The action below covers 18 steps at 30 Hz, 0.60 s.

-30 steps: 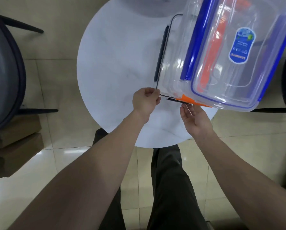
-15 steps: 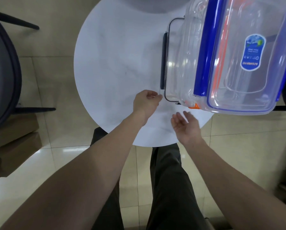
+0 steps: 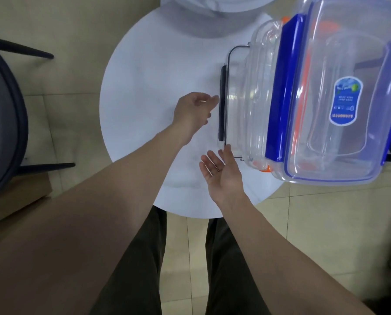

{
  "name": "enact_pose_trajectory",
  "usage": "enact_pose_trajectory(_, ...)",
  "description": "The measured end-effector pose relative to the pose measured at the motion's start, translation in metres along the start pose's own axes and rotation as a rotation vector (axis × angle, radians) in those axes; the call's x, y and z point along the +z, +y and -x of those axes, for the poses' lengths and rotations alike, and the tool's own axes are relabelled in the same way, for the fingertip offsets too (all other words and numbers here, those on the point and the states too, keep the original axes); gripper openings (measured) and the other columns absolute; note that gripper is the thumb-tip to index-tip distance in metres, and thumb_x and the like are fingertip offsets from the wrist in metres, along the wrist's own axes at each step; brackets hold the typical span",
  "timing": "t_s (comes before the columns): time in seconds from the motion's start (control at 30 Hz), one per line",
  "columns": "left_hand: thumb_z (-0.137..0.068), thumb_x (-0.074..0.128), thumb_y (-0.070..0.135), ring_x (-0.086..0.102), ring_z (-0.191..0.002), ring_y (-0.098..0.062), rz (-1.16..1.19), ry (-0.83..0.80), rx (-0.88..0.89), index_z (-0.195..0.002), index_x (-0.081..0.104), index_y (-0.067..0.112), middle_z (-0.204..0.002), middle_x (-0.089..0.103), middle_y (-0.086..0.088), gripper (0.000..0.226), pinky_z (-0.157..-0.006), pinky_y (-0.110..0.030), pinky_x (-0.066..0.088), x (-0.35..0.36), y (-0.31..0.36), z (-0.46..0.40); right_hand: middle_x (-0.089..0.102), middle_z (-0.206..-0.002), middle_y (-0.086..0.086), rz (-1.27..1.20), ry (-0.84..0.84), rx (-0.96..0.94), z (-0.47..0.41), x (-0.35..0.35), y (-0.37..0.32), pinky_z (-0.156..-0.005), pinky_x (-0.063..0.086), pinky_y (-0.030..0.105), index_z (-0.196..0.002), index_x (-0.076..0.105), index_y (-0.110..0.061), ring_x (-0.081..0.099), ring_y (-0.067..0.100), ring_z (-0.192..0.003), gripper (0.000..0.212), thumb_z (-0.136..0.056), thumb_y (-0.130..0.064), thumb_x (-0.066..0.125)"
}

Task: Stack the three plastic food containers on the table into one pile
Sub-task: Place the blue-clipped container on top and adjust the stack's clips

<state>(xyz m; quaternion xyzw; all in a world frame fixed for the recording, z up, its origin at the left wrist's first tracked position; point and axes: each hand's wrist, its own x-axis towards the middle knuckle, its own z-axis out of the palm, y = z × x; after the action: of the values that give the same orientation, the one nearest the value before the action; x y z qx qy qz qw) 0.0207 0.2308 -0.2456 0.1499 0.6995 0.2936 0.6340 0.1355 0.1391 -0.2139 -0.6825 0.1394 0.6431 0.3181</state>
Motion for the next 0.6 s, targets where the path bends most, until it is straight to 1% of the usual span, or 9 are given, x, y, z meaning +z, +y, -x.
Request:
enact_pose_trajectory(0.07, -0.087, 0.073, 0.040, 0.070, -0.088, -0.018, -0.023, -0.021, 0.032, -0.121, 0.065, 0.012, -0.099, 0.071, 0.001, 0.044, -0.092, -0.039, 0.060, 0.005, 0.010, -0.007, 0.068, -0.109, 0.013, -0.013, 0.030, -0.008, -0.003, 0.006, -0.002, -0.079, 0.057, 0.036, -0.132, 0.052, -0.003, 0.069, 0.025, -0.093, 0.046, -0.100, -0.035, 0.058)
enact_pose_trajectory(0.17, -0.083, 0.074, 0.045, 0.071, -0.099, -0.021, -0.052, -0.025, 0.065, -0.120, 0.065, 0.016, -0.104, 0.072, -0.002, 0.048, -0.096, -0.042, 0.057, 0.012, 0.023, -0.017, 0.070, -0.108, 0.013, 0.029, 0.076, -0.034, -0.007, 0.007, -0.001, -0.074, 0.058, 0.033, -0.133, 0.053, 0.000, 0.071, 0.024, -0.088, 0.045, -0.102, -0.034, 0.054)
enact_pose_trajectory(0.2, -0.082, 0.075, 0.044, 0.071, -0.098, -0.022, -0.056, -0.021, 0.070, -0.118, 0.066, 0.015, -0.102, 0.073, -0.003, 0.047, -0.096, -0.043, 0.057, 0.015, 0.026, -0.021, 0.071, -0.107, 0.012, 0.046, 0.081, -0.040, -0.007, 0.006, 0.000, -0.073, 0.058, 0.032, -0.133, 0.053, -0.001, 0.072, 0.023, -0.087, 0.045, -0.102, -0.034, 0.054)
enact_pose_trajectory(0.33, -0.083, 0.076, 0.039, 0.068, -0.080, -0.021, -0.047, 0.019, 0.101, -0.107, 0.068, 0.013, -0.083, 0.070, -0.001, 0.037, -0.091, -0.044, 0.060, 0.024, 0.037, -0.035, 0.073, -0.106, 0.011, 0.083, 0.085, -0.051, -0.009, 0.002, 0.001, -0.069, 0.058, 0.030, -0.132, 0.055, -0.003, 0.074, 0.021, -0.086, 0.045, -0.101, -0.036, 0.055)
enact_pose_trajectory(0.43, -0.083, 0.075, 0.039, 0.066, -0.074, -0.020, -0.031, 0.043, 0.094, -0.096, 0.068, 0.020, -0.077, 0.067, 0.000, 0.024, -0.089, -0.044, 0.061, 0.030, 0.041, -0.043, 0.073, -0.107, 0.012, 0.084, 0.094, -0.053, -0.010, 0.001, 0.000, -0.065, 0.059, 0.028, -0.132, 0.055, -0.003, 0.074, 0.021, -0.086, 0.047, -0.100, -0.038, 0.056)
enact_pose_trajectory(0.5, -0.083, 0.077, 0.037, 0.065, -0.072, -0.020, -0.027, 0.056, 0.109, -0.095, 0.067, 0.021, -0.074, 0.065, 0.001, 0.023, -0.087, -0.044, 0.061, 0.032, 0.045, -0.047, 0.073, -0.106, 0.012, 0.089, 0.098, -0.060, -0.011, 0.001, -0.001, -0.065, 0.059, 0.028, -0.131, 0.056, -0.003, 0.075, 0.021, -0.085, 0.047, -0.099, -0.037, 0.057)
enact_pose_trajectory(0.6, -0.082, 0.079, 0.032, 0.065, -0.069, -0.019, -0.052, 0.076, 0.145, -0.097, 0.066, 0.020, -0.073, 0.066, 0.003, 0.023, -0.083, -0.043, 0.062, 0.035, 0.049, -0.052, 0.073, -0.103, 0.012, 0.098, 0.105, -0.062, -0.011, 0.000, -0.004, -0.069, 0.058, 0.029, -0.130, 0.056, -0.002, 0.073, 0.022, -0.085, 0.045, -0.100, -0.035, 0.056)
